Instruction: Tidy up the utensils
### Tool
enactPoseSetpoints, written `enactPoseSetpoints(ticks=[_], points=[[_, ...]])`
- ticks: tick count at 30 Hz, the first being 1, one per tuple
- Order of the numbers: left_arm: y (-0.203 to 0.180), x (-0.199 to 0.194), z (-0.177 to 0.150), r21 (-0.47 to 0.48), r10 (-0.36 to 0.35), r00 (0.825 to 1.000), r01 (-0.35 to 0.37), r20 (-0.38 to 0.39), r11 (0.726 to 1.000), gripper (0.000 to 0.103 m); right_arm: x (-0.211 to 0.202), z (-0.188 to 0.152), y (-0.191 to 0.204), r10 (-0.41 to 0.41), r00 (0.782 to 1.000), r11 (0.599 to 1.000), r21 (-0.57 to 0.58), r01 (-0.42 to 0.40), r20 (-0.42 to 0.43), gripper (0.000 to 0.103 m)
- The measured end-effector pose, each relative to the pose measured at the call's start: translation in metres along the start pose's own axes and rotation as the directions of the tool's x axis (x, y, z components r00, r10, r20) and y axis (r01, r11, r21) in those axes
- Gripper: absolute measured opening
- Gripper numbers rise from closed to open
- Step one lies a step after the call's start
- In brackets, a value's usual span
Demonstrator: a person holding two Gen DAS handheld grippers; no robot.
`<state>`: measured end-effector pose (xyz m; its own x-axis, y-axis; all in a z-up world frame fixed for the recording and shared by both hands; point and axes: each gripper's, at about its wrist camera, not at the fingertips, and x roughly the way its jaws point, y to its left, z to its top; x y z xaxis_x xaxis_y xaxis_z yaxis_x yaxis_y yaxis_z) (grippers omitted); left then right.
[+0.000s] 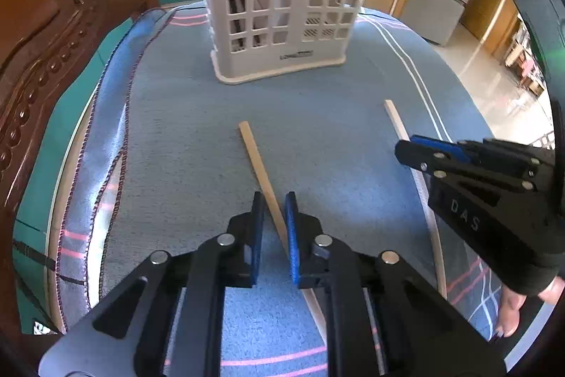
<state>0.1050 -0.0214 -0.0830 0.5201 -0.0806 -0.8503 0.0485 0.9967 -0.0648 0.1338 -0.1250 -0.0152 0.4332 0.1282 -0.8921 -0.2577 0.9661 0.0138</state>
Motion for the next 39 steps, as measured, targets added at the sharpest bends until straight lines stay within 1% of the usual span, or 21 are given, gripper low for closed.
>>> enactPoseSetpoints(ticks=[4,9,13,14,15,17,18,19,21,24,25,28,30,31,32,33,34,35,36,38,39], points=[[0.0,0.0,0.0,-0.001,0.003,1.0,-0.003,-0.003,1.0,0.014,-0.001,0.0,-0.001,0.012,1.0,1.0,-0.007,-0.012,-0.007,0.011],[-0.008,0.001,-0.001,0.009,0.032,0.999,-0.032,0.001,0.999,0.017,-0.001,0.001,0.002,-0.012,1.0,1.0,-0.024,0.012,-0.003,0.014],[-0.014,0.001,-0.001,0.014,0.045,0.999,-0.046,0.007,0.999,0.018,-0.001,-0.001,0.006,-0.019,1.0,0.999,-0.033,0.019,0.002,0.014],[-0.014,0.001,-0.001,0.011,0.043,0.999,-0.043,0.008,0.999,0.017,-0.001,-0.002,0.006,-0.013,1.0,0.999,-0.031,0.013,0.003,0.013],[-0.016,0.001,0.0,0.008,0.041,0.999,-0.041,0.009,0.999,0.012,-0.002,-0.003,0.006,-0.01,1.0,1.0,-0.028,0.01,0.004,0.011],[-0.011,0.0,-0.001,-0.011,0.025,1.0,-0.025,0.016,1.0,0.01,-0.004,-0.004,0.003,0.02,1.0,1.0,-0.011,-0.02,0.006,0.008],[-0.009,-0.003,0.0,-0.025,0.009,1.0,-0.008,0.028,1.0,0.008,-0.007,-0.003,0.002,0.046,0.999,0.999,0.0,-0.046,0.016,0.007],[-0.005,-0.006,0.001,-0.029,0.004,0.999,-0.003,0.038,1.0,0.007,-0.01,-0.002,-0.001,0.05,0.998,0.999,0.002,-0.05,0.031,0.007],[-0.002,-0.023,0.005,-0.038,-0.01,0.996,0.013,0.092,0.999,0.007,-0.024,0.0,-0.004,0.068,0.995,0.997,0.015,-0.069,0.078,0.007],[0.003,-0.058,0.011,-0.044,-0.052,0.985,0.06,0.166,0.997,0.007,-0.061,0.003,-0.014,0.139,0.975,0.989,0.035,-0.147,0.172,0.007],[0.005,-0.072,0.013,-0.045,-0.063,0.979,0.073,0.196,0.996,0.007,-0.077,0.004,-0.018,0.159,0.965,0.985,0.038,-0.171,0.21,0.007],[0.015,-0.119,0.023,-0.057,-0.093,0.948,0.115,0.303,0.992,0.007,-0.124,0.005,-0.027,0.202,0.926,0.974,0.034,-0.224,0.32,0.007],[0.021,-0.147,0.03,-0.066,-0.108,0.925,0.141,0.365,0.988,0.007,-0.151,0.005,-0.031,0.213,0.9,0.971,0.024,-0.24,0.379,0.007],[0.024,-0.167,0.036,-0.059,-0.116,0.906,0.152,0.407,0.987,0.007,-0.161,0.007,-0.032,0.216,0.89,0.97,0.02,-0.244,0.402,0.007],[0.024,-0.176,0.04,-0.054,-0.117,0.896,0.155,0.428,0.986,0.007,-0.176,0.008,-0.033,0.221,0.873,0.968,0.014,-0.252,0.434,0.007],[0.025,-0.195,0.048,-0.042,-0.114,0.875,0.151,0.471,0.988,0.007,-0.185,0.01,-0.034,0.224,0.862,0.966,0.011,-0.258,0.455,0.007],[0.026,-0.207,0.056,-0.032,-0.112,0.857,0.148,0.502,0.988,0.007,-0.2,0.014,-0.035,0.23,0.841,0.964,0.005,-0.266,0.49,0.007],[0.026,-0.221,0.064,-0.023,-0.109,0.833,0.145,0.542,0.989,0.007,-0.208,0.022,-0.037,0.231,0.828,0.963,-0.001,-0.268,0.511,0.007],[0.025,-0.231,0.07,-0.021,-0.104,0.815,0.141,0.57,0.99,0.007,-0.217,0.029,-0.037,0.226,0.814,0.964,-0.005,-0.265,0.535,0.007],[0.027,-0.255,0.088,-0.03,-0.084,0.765,0.134,0.639,0.991,0.007,-0.231,0.042,-0.038,0.213,0.799,0.967,-0.003,-0.256,0.563,0.007],[0.029,-0.266,0.1,-0.042,-0.07,0.729,0.134,0.68,0.99,0.007,-0.241,0.051,-0.038,0.212,0.784,0.967,-0.008,-0.256,0.583,0.007]])
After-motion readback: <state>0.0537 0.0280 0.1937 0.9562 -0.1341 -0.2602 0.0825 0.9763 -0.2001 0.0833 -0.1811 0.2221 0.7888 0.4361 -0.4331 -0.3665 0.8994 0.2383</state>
